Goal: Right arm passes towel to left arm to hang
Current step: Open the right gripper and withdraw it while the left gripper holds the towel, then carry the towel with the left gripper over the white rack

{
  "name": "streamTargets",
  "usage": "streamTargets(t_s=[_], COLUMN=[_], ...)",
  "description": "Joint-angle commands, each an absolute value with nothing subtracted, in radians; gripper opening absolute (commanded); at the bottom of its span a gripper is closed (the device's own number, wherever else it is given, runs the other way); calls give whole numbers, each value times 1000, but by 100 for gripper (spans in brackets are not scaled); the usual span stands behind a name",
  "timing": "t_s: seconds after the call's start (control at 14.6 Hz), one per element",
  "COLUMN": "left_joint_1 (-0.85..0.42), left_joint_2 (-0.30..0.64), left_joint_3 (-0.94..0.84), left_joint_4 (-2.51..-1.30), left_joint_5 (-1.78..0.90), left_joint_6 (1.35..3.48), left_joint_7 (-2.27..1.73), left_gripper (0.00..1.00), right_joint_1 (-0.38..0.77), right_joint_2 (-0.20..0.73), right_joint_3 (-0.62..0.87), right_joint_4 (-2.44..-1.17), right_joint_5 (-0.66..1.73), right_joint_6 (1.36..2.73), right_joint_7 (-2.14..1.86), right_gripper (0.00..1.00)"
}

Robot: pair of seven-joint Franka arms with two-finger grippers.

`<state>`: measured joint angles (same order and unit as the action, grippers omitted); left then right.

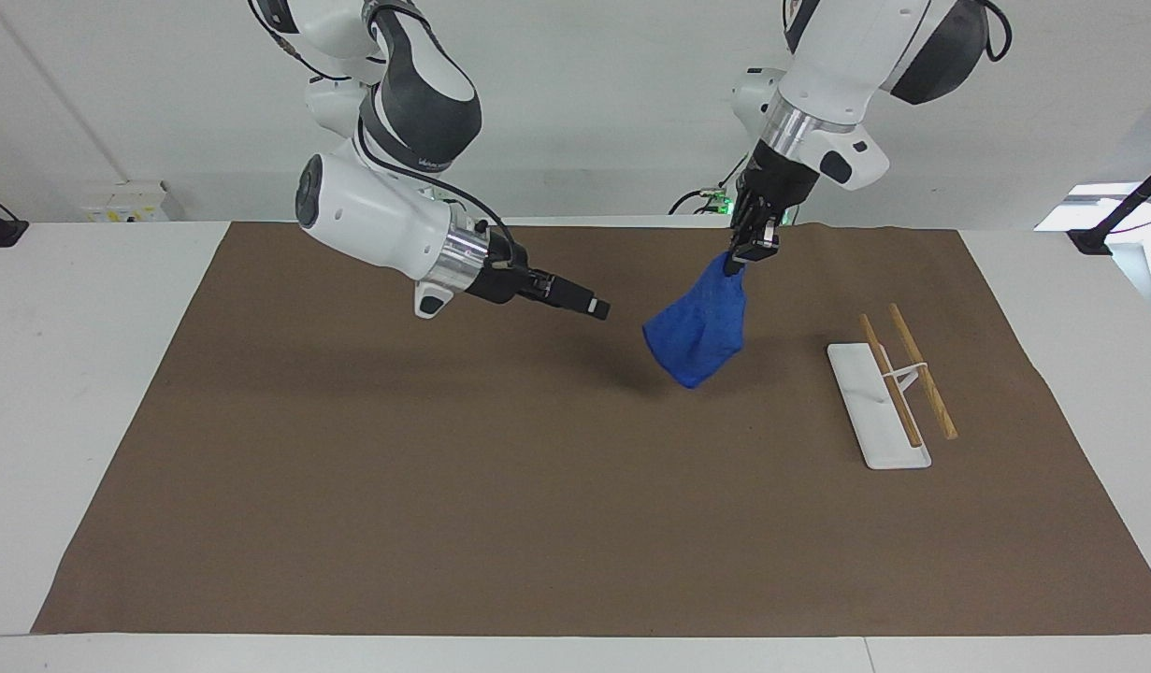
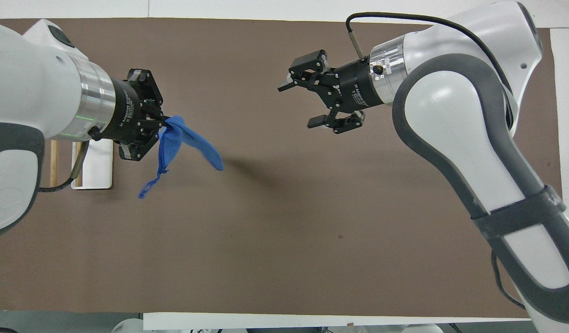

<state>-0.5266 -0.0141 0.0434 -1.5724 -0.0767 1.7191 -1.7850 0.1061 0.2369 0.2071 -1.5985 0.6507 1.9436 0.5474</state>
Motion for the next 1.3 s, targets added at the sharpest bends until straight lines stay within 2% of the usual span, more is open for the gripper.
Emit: streamTargets(t_s=[0.0,0.34,0.62,0.82,0.96,1.24], left_joint_1=[-522,-460,-405,-394,-356,-314], left_joint_2=[-6,-14,-18,-14,-15,-23], left_joint_3=[41,48,46,48,48,49], left_joint_4=[-1525,-1531,-1543,-1543,-1563,-1635], left_joint_5=[30,101,187,227,227,224], left_joint_6=[1638,1490,1485,1540,1595,1716], left_joint_7=[-1750,-1412,-1124,-974,-965,-957], left_gripper=[0,0,0,0,0,0], right_joint_1=[49,-113,-184,-202,-202,-199], right_joint_2=[169,158,124,88,60,54], right_joint_3=[210,201,198,164,102,97], right_joint_4=[-1624,-1600,-1504,-1431,-1430,-1445], right_joint_5=[377,97,-92,-169,-166,-152], right_joint_6=[1904,1872,1703,1573,1551,1536], right_joint_7=[321,106,91,92,92,74], right_gripper=[100,100,100,100,100,100])
